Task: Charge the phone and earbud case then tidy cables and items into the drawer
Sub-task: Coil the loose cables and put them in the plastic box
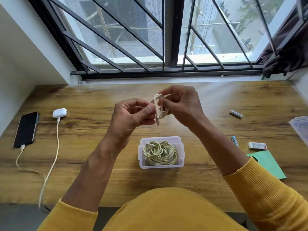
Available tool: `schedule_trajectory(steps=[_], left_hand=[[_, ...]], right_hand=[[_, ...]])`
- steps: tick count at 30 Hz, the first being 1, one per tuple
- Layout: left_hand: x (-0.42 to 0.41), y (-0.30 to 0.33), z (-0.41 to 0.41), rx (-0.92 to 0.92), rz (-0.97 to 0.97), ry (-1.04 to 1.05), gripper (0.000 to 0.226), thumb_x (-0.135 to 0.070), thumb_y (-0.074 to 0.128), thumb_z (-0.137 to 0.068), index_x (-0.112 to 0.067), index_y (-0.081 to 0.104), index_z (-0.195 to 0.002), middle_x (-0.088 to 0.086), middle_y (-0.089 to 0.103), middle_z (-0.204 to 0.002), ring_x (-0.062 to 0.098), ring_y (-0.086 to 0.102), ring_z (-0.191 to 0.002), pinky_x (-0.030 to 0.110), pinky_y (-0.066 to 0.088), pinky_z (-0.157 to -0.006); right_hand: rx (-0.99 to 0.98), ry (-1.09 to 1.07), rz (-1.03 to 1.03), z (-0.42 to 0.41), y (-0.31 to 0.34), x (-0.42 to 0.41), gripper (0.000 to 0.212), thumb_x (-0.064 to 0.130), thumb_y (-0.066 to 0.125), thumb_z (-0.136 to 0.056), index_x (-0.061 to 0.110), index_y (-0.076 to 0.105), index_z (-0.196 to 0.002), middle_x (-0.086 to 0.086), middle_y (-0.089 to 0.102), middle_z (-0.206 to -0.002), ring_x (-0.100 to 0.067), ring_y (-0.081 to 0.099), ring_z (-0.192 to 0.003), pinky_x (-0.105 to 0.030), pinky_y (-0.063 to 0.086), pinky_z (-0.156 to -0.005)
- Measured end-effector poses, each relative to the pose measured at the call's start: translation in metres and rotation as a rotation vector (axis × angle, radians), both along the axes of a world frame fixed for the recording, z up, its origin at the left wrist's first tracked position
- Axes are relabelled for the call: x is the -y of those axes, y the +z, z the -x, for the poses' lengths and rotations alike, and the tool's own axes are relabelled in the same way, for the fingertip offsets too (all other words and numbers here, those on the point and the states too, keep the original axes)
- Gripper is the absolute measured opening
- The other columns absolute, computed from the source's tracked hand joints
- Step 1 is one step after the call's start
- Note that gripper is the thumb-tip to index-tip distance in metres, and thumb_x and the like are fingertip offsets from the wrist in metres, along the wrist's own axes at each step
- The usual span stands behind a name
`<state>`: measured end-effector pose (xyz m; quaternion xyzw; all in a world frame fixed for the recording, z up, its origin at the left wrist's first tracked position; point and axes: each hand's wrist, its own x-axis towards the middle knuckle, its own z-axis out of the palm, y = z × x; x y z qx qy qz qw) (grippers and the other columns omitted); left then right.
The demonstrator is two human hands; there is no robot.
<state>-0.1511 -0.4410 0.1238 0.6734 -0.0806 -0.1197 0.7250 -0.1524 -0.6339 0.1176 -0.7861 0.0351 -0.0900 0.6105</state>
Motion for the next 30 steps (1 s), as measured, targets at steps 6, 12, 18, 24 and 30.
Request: schedule_trajectory(steps=[6, 12, 18, 24, 30], left_hand=[[0.003, 0.002, -0.002, 0.028, -0.091, 0.072, 0.037, -0.007, 0.087, -0.081, -0.001, 0.069, -0.113, 0.020, 0.079, -0.085, 0.030, 0.078, -0.073, 0.043, 0.067, -0.069], [-0.010, -0.006, -0.015, 0.279, -0.434, 0.112, 0.030, -0.035, 0.087, -0.085, -0.030, 0.079, -0.113, -0.002, 0.074, -0.095, 0.019, 0.070, -0.082, 0.038, 0.064, -0.073], [-0.009, -0.004, -0.016, 0.158, -0.281, -0.089, 0.036, -0.031, 0.084, -0.080, -0.005, 0.075, -0.103, 0.012, 0.080, -0.093, 0.023, 0.074, -0.081, 0.035, 0.064, -0.076], [-0.006, -0.003, -0.014, 0.253, -0.431, 0.011, 0.027, -0.028, 0.090, -0.083, -0.010, 0.074, -0.094, 0.008, 0.079, -0.080, 0.027, 0.077, -0.070, 0.046, 0.065, -0.066], [0.003, -0.006, -0.007, 0.395, -0.606, 0.146, 0.022, -0.037, 0.089, -0.085, -0.024, 0.072, -0.087, -0.003, 0.076, -0.069, 0.014, 0.076, -0.062, 0.047, 0.065, -0.059]], right_hand=[[0.034, 0.002, 0.036, 0.001, 0.003, -0.001, 0.016, 0.003, 0.081, -0.088, 0.008, 0.079, -0.104, -0.007, 0.079, -0.080, -0.022, 0.078, -0.070, -0.047, 0.067, -0.065], [0.069, 0.094, 0.014, 0.004, 0.006, -0.002, 0.017, -0.001, 0.077, -0.091, 0.006, 0.077, -0.107, -0.008, 0.080, -0.085, -0.025, 0.079, -0.075, -0.049, 0.066, -0.068], [0.051, 0.156, -0.048, 0.002, 0.006, -0.005, 0.019, 0.000, 0.077, -0.091, 0.001, 0.074, -0.110, -0.012, 0.080, -0.088, -0.028, 0.079, -0.077, -0.051, 0.066, -0.071], [0.036, 0.176, -0.027, 0.002, -0.003, -0.004, 0.016, 0.001, 0.077, -0.092, 0.003, 0.072, -0.107, -0.009, 0.080, -0.089, -0.027, 0.079, -0.079, -0.054, 0.065, -0.072], [0.010, 0.176, -0.011, 0.003, -0.007, 0.000, 0.012, 0.003, 0.078, -0.092, 0.005, 0.071, -0.101, -0.010, 0.080, -0.085, -0.028, 0.079, -0.076, -0.056, 0.065, -0.071]])
